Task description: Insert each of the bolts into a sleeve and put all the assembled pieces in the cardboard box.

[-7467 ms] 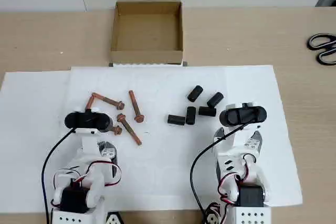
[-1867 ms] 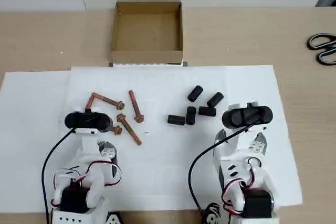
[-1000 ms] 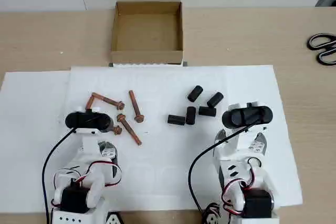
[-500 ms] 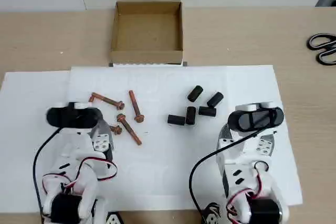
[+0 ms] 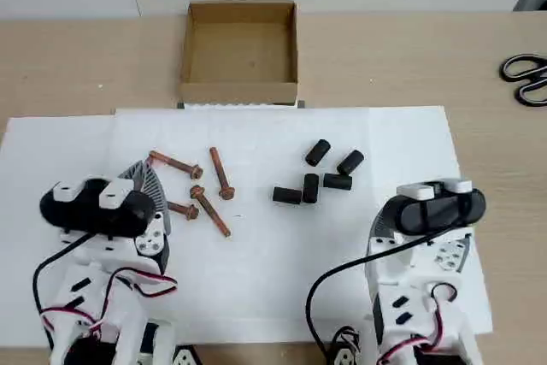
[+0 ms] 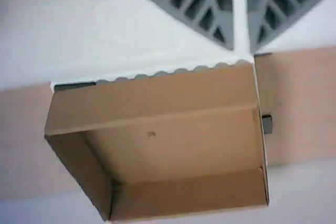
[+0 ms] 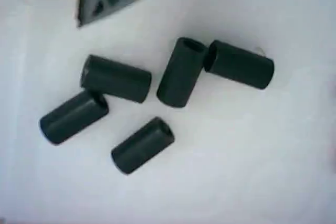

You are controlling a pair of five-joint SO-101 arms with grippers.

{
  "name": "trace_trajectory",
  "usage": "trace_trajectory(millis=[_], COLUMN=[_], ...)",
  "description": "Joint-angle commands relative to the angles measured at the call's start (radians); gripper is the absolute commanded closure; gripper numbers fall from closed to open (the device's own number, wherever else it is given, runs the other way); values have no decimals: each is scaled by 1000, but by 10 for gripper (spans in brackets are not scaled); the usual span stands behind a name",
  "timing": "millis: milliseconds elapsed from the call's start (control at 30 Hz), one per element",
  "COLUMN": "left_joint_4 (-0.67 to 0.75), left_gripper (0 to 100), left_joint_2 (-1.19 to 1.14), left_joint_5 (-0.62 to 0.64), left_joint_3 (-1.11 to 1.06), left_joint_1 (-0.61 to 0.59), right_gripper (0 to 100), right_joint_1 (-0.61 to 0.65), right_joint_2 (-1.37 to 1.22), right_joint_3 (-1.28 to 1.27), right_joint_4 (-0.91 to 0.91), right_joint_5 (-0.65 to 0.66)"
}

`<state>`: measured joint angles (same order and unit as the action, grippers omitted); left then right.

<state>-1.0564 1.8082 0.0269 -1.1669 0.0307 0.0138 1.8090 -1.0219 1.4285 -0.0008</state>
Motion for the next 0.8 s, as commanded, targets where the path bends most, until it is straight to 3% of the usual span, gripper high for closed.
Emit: trace_trajectory(millis=[0, 233, 367, 600, 767], left_joint_4=[-23, -71, -166, -172, -180], left_gripper=[991, 991, 990, 990, 990], left_joint_2=[6, 6, 5, -9, -244], left_joint_5=[-6, -3, -2, 0, 8], left_joint_3=[48, 47, 53, 130, 286], left_joint_1=[-37, -155, -157, -157, -161], right_gripper=[651, 652, 652, 652, 652], right_joint_1=[-10, -12, -7, -5, -7], right_joint_2=[4, -4, -62, -458, -739], right_joint_3=[98, 176, 147, 308, 506], right_joint_4=[27, 105, 82, 74, 84], right_joint_5=[8, -8, -164, -221, -213])
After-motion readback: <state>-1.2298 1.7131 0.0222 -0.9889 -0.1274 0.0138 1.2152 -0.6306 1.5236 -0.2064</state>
